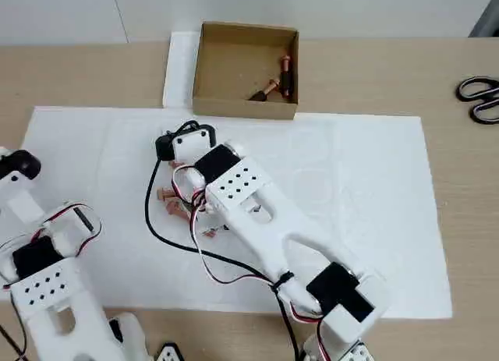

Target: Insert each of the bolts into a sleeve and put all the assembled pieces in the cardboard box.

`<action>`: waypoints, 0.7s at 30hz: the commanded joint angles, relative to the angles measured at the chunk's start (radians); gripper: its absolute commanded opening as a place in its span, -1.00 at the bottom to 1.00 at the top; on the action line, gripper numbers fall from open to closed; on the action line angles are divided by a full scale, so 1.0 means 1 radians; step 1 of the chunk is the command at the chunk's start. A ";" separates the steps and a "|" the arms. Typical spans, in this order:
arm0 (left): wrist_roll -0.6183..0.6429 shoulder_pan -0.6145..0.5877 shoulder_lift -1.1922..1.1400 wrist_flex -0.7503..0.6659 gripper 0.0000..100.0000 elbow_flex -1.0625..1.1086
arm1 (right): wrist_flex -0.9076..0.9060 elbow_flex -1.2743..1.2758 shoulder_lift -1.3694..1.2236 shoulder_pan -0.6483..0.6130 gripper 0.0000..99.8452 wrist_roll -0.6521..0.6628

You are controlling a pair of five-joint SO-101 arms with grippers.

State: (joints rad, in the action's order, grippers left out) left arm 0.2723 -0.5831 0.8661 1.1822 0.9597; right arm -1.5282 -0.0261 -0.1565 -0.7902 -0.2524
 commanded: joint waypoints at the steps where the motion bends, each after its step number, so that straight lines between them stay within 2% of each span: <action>1: 0.003 -0.002 0.018 -0.012 -0.99 -0.001 | 0.024 0.006 -0.015 0.007 -0.39 -0.008; 16: 0.003 -0.002 0.018 -0.025 -0.99 -0.001 | 0.153 0.005 -0.148 0.012 -0.39 -0.005; 21: 0.003 -0.002 0.018 -0.025 -0.99 -0.001 | 0.154 0.005 -0.163 0.061 -0.39 -0.005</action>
State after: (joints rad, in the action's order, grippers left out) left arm 0.2723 -0.5831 0.8661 1.1730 0.9628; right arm -1.3809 -0.0138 -0.3237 -0.7626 -0.2524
